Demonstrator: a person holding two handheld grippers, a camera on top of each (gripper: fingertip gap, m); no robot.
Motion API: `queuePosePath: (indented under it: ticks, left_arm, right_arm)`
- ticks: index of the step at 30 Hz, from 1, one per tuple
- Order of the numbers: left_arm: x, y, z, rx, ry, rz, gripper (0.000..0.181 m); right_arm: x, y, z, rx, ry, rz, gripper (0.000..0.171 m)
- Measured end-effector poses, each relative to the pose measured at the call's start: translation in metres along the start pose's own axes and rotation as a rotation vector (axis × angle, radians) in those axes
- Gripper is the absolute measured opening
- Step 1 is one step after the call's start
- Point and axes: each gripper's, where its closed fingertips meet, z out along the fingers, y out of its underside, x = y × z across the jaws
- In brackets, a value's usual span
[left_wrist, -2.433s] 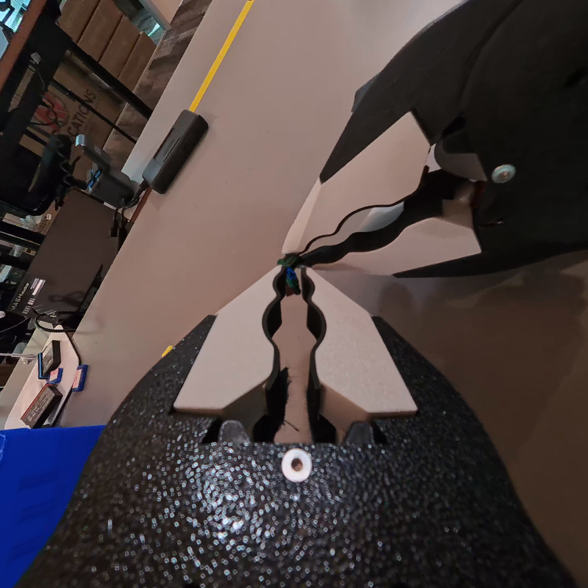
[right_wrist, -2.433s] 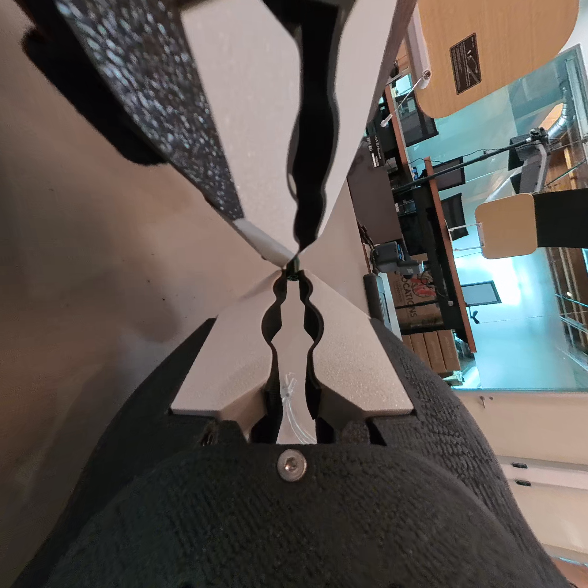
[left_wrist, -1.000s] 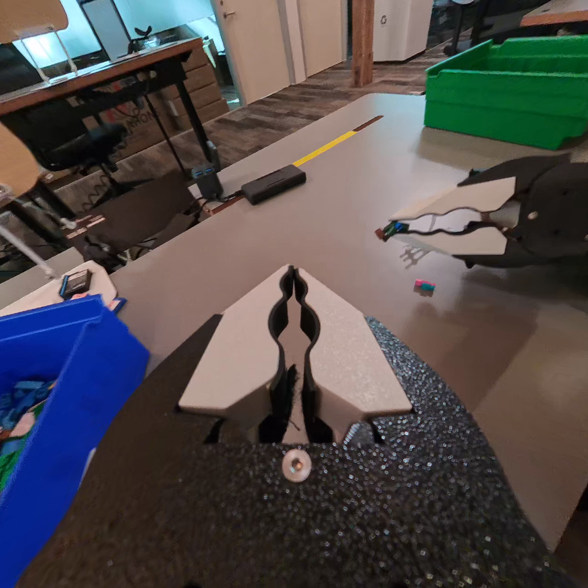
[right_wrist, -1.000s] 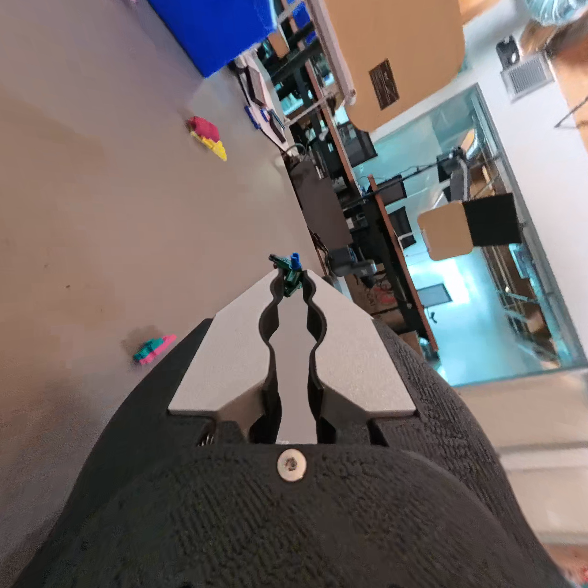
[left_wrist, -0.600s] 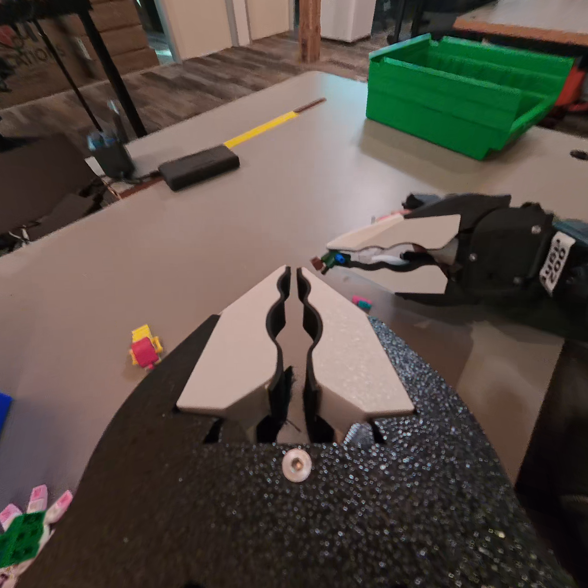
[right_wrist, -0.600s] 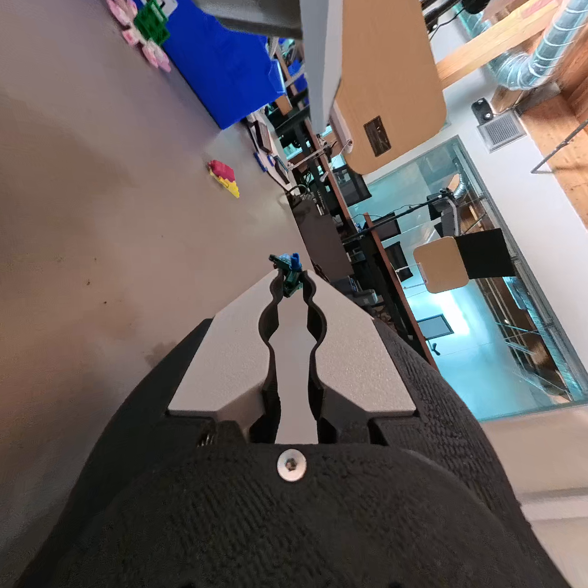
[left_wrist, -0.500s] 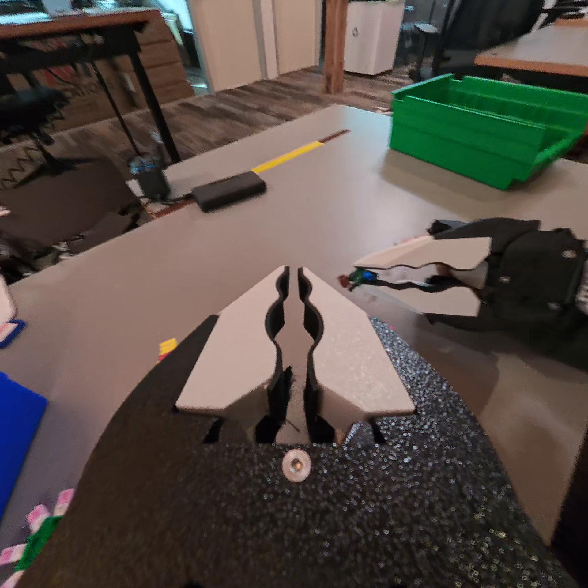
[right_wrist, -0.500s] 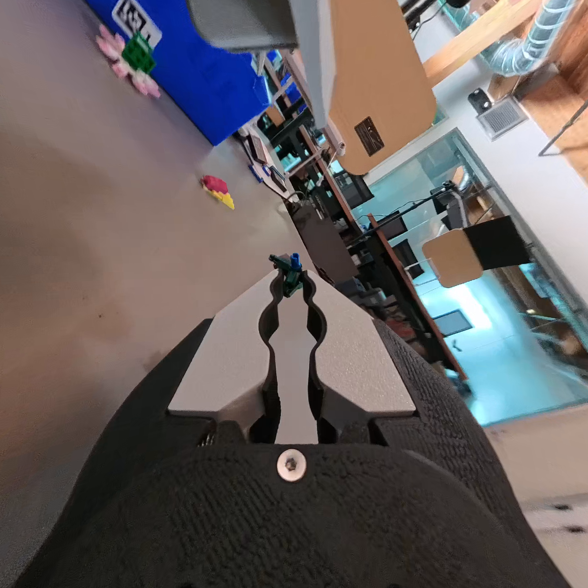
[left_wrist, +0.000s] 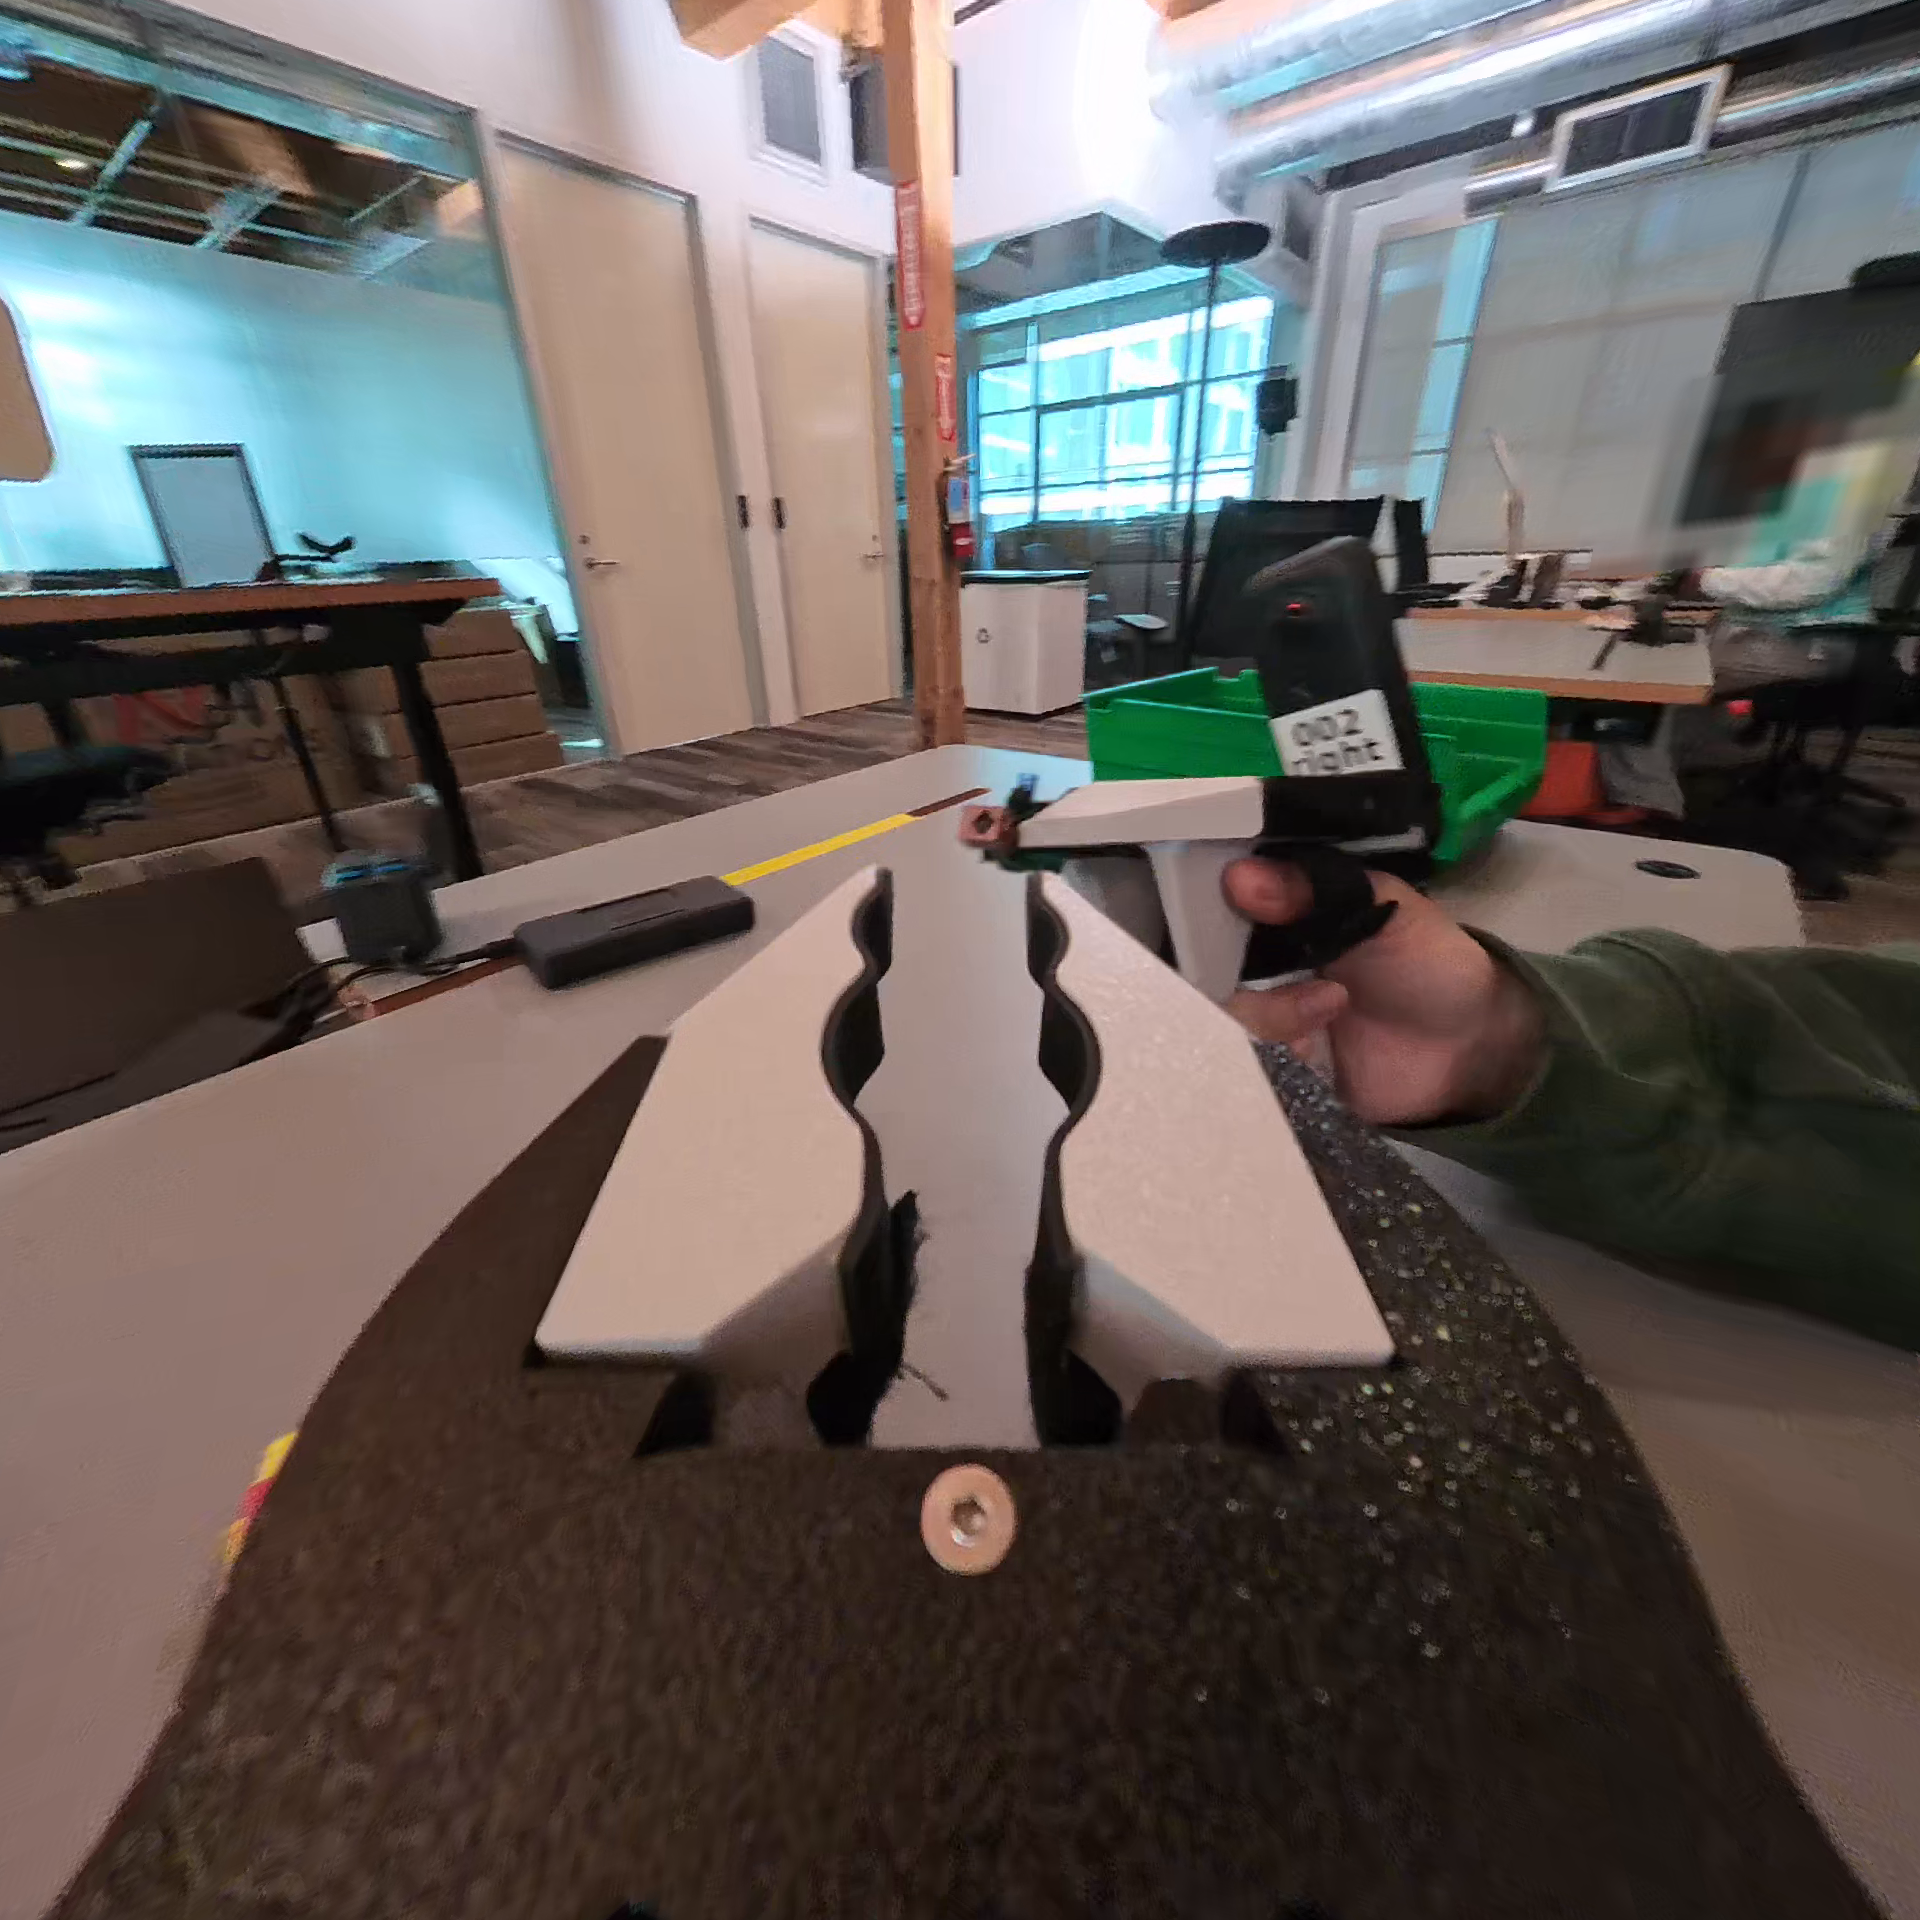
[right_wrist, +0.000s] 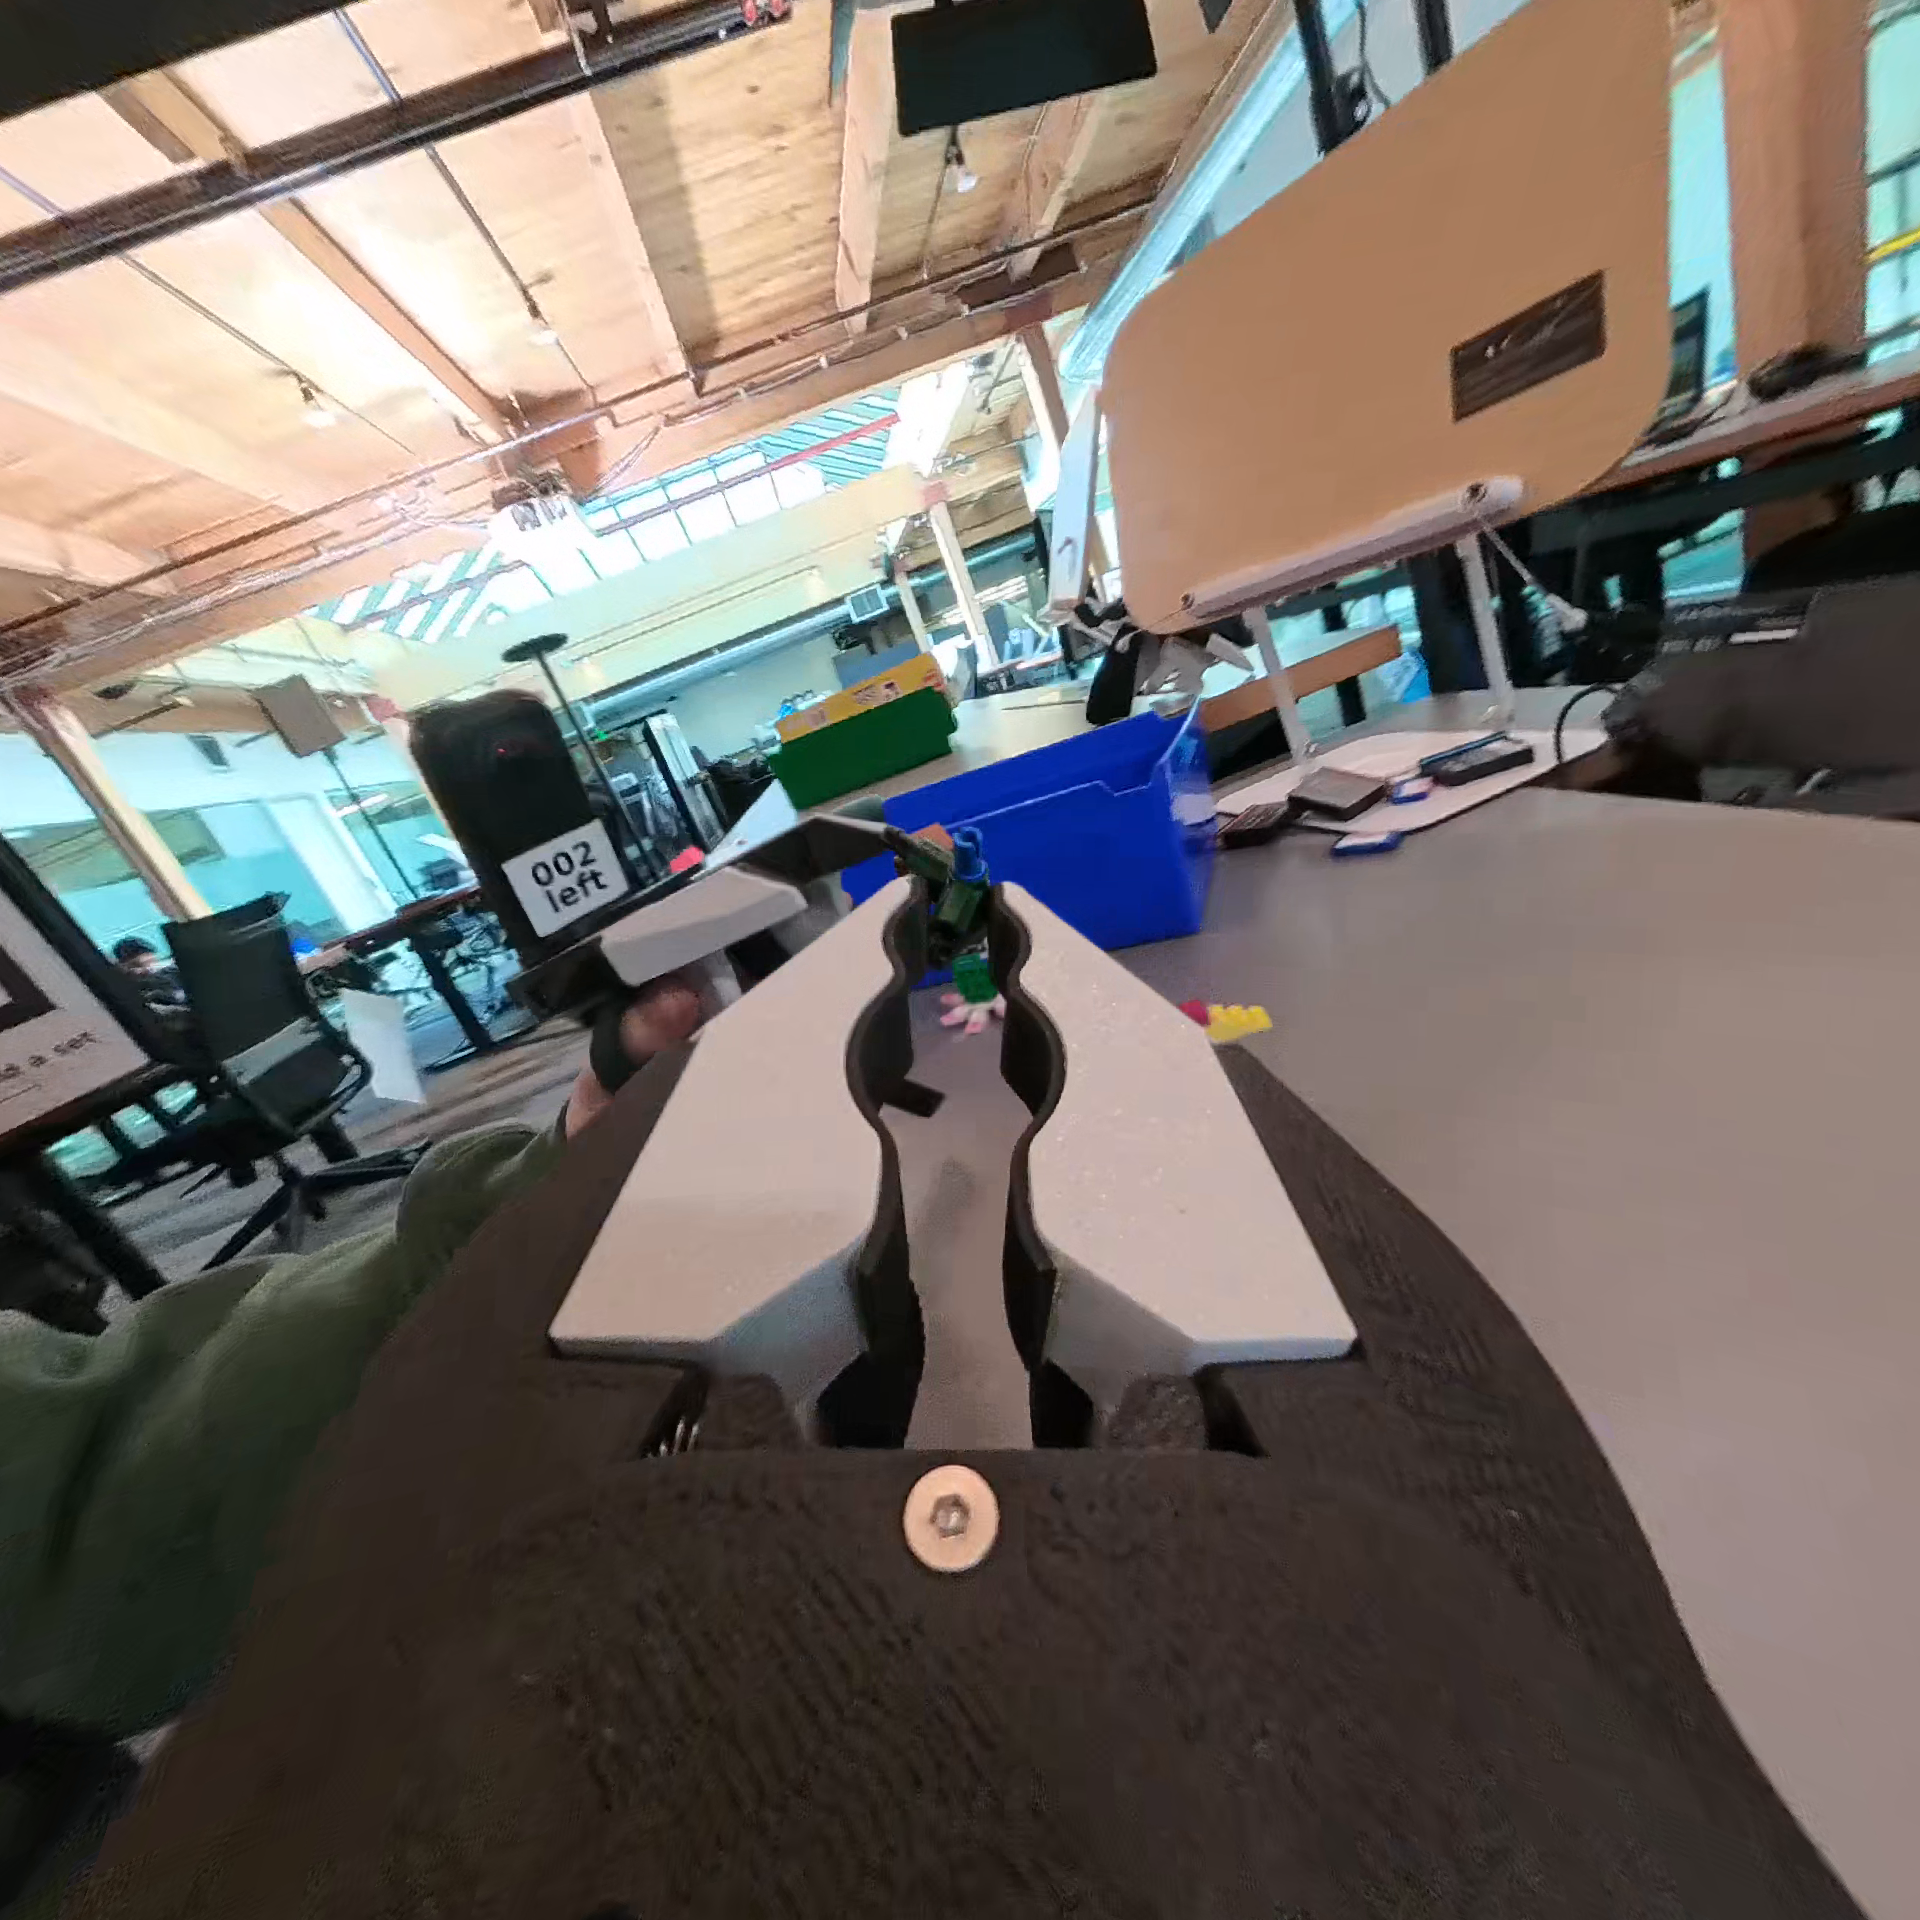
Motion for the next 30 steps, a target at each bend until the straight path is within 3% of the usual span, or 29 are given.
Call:
queuePosePath:
  ticks: [1, 7, 10, 13, 19, 21, 23, 24, 26, 28, 30]
  left_arm:
    - [0.006, 0.002, 0.002, 0.010, 0.030, -0.012, 0.023]
    - [0.016, 0.005, 0.006, 0.019, 0.093, -0.067, 0.022]
    - [0.031, 0.008, 0.008, 0.007, 0.203, -0.105, 0.023]
    - [0.047, 0.008, 0.006, 0.007, 0.334, -0.161, 0.009]
    - [0.050, 0.023, 0.006, -0.094, 0.296, -0.052, 0.008]
    - [0.046, 0.024, 0.003, -0.104, 0.268, -0.030, 0.009]
    - [0.014, -0.022, -0.034, 0.121, 0.184, -0.096, 0.008]
    - [-0.011, -0.031, -0.057, 0.132, 0.087, -0.078, 0.009]
    - [-0.062, -0.042, -0.091, 0.073, -0.169, -0.044, 0.009]
    - [-0.128, -0.050, -0.126, 0.020, -0.509, -0.121, 0.009]
    - [-0.177, -0.039, -0.154, -0.127, -0.709, -0.220, 0.010]
  right_arm:
    - [0.000, 0.003, -0.001, -0.016, -0.006, -0.009, 0.008]
    - [-0.024, 0.011, -0.002, -0.093, -0.141, -0.066, 0.009]
    - [-0.037, 0.017, -0.004, -0.144, -0.220, -0.095, 0.008]
    - [-0.042, 0.020, -0.009, -0.182, -0.251, -0.131, 0.009]
    - [-0.037, 0.031, -0.016, -0.301, -0.186, -0.321, 0.008]
    - [-0.013, 0.034, -0.022, -0.353, -0.054, -0.397, 0.008]
    - [0.013, 0.020, -0.045, -0.344, 0.064, -0.431, 0.008]
    - [0.013, 0.009, -0.052, -0.293, 0.062, -0.396, 0.008]
    - [0.014, 0.001, -0.057, -0.238, 0.059, -0.359, 0.008]
    - [0.009, 0.000, -0.051, -0.202, 0.024, -0.300, 0.008]
    - [0.007, 0.004, -0.046, -0.205, 0.021, -0.292, 0.008]
